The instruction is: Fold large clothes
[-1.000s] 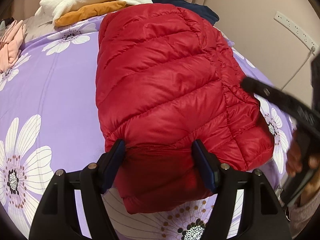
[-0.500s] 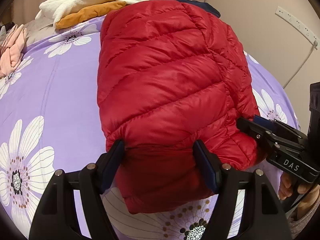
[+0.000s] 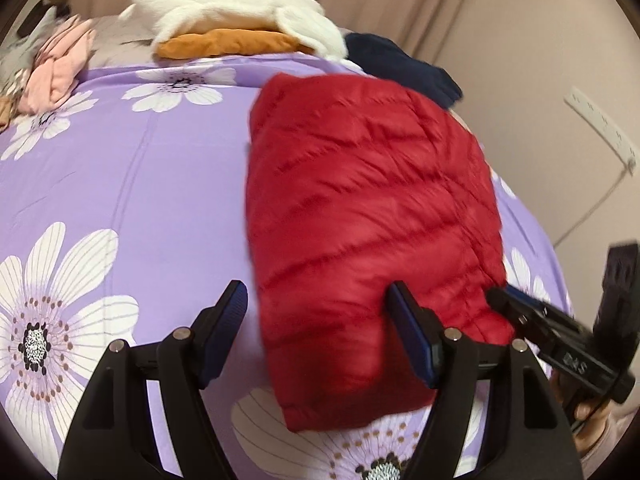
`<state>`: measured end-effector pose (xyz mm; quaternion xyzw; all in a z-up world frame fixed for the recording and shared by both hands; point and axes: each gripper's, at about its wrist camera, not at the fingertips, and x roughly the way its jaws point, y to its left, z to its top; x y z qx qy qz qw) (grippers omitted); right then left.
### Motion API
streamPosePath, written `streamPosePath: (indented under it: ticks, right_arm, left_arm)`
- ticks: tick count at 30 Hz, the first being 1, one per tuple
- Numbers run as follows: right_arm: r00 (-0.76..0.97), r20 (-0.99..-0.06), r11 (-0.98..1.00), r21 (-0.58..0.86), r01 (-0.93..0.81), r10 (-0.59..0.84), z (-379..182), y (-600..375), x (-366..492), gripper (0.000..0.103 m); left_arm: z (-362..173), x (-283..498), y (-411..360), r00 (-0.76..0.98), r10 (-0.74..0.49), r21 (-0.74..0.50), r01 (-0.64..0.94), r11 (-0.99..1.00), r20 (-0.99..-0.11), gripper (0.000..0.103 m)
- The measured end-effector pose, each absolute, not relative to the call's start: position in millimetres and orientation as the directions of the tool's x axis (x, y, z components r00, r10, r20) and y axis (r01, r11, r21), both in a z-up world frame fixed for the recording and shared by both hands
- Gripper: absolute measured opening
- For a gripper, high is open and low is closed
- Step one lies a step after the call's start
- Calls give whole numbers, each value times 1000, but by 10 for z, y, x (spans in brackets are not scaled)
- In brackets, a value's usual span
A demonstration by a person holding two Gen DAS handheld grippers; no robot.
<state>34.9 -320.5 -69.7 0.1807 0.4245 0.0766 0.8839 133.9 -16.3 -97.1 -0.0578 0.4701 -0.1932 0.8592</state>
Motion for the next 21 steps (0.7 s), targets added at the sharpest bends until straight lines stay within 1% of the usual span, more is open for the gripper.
streamPosePath:
  ticks: [2, 6, 7, 8, 10, 13, 14, 16, 18, 21]
  right_arm:
    - [639, -711, 917, 398, 21, 294, -677, -3241, 359, 49]
    - [659, -687, 904, 426, 24, 306, -623, -3296, 408, 52]
    - [664, -684, 903, 428, 30, 302, -614, -3312, 428, 56]
    - [669, -683, 904, 426, 39, 293, -611, -3325, 444, 65]
    - [680, -678, 901, 429, 58, 279, -604, -3357, 483, 72]
    - [682, -676, 891, 447, 76, 281, -619, -3404, 566, 74]
    - [681, -679, 891, 445, 85, 275, -627, -3411, 597, 77]
    - [674, -691, 890, 443, 108, 262, -647, -3446, 667, 81]
    - [664, -700, 879, 457, 136, 262, -683, -3500, 730, 81]
    - [629, -729, 850, 488, 200, 270, -816, -3596, 796, 86]
  left_arm:
    - [-967, 1425, -111, 497, -383, -289, 257, 922, -779, 76]
    - [-972, 1571, -60, 502, -380, -303, 231, 925, -777, 79]
    - [-975, 1594, -55, 502, -377, -301, 228, 926, -778, 79]
    - [-975, 1598, -52, 501, -375, -300, 225, 927, -780, 80]
    - [-995, 1635, -48, 492, -379, -306, 225, 925, -784, 81]
    - [-1034, 1699, -37, 476, -387, -315, 225, 922, -790, 84]
    - [-1055, 1726, -47, 461, -394, -321, 231, 918, -795, 84]
    - [-1078, 1749, -54, 447, -404, -331, 234, 914, -798, 86]
    - [-1120, 1784, -56, 427, -413, -343, 235, 910, -804, 92]
    - [-1174, 1828, -39, 402, -439, -375, 232, 898, -804, 96]
